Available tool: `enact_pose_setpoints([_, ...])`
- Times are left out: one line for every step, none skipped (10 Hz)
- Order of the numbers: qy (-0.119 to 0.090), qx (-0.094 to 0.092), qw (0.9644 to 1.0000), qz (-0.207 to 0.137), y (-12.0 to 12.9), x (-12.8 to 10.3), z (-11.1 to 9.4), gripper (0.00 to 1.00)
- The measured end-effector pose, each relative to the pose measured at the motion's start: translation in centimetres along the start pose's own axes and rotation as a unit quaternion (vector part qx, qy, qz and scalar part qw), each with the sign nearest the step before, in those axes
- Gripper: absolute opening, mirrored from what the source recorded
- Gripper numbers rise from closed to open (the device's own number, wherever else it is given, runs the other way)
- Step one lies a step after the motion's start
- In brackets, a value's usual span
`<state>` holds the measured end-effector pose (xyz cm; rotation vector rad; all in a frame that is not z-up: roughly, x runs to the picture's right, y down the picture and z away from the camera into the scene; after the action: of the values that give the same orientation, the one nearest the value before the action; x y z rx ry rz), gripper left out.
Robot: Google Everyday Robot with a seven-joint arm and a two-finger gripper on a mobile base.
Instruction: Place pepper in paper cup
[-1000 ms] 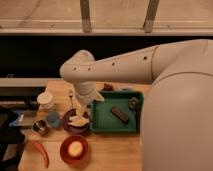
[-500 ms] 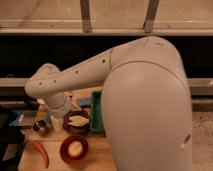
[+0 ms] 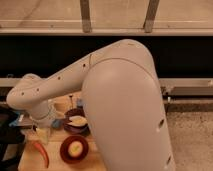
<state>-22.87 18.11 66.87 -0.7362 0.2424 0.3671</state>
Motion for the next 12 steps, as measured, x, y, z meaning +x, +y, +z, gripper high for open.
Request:
enact_pose_setpoints([0.0,0.0,1.0,0.001,0.0,0.0,0.0,0.8])
enact_pose_setpoints([0.0,0.0,1.0,0.002,-0.1,0.1,0.0,0.8])
enact_pose_setpoints([0.002,-0.001,1.0,0.003,-0.1,0.1,0.1,0.8])
enact_pose_setpoints([0.012,-0.002,0.9999,0.002,0.2,-0.4,0.5,0.8])
enact_pose_setpoints([0.021,-0.004,0.9998,0.0,0.8,-1.4,0.9,0.8])
enact_pose_setpoints([0.031,-0.004,0.9995,-0.001,1.4,-2.9,1.4,0.8])
enact_pose_setpoints([0.039,-0.007,0.9992,-0.003,2.2,-4.3,2.1,0.8])
enact_pose_setpoints([0.044,-0.007,0.999,-0.002,2.4,-4.8,2.7,0.8])
enact_pose_setpoints([0.051,-0.01,0.9986,-0.002,2.9,-5.4,3.3,0.8])
enact_pose_setpoints([0.055,-0.013,0.9984,-0.002,3.2,-5.7,3.7,0.8])
enact_pose_setpoints([0.06,-0.018,0.998,0.0,3.3,-5.9,4.2,0.8])
enact_pose_setpoints([0.068,-0.024,0.9974,0.004,3.3,-6.1,5.2,0.8])
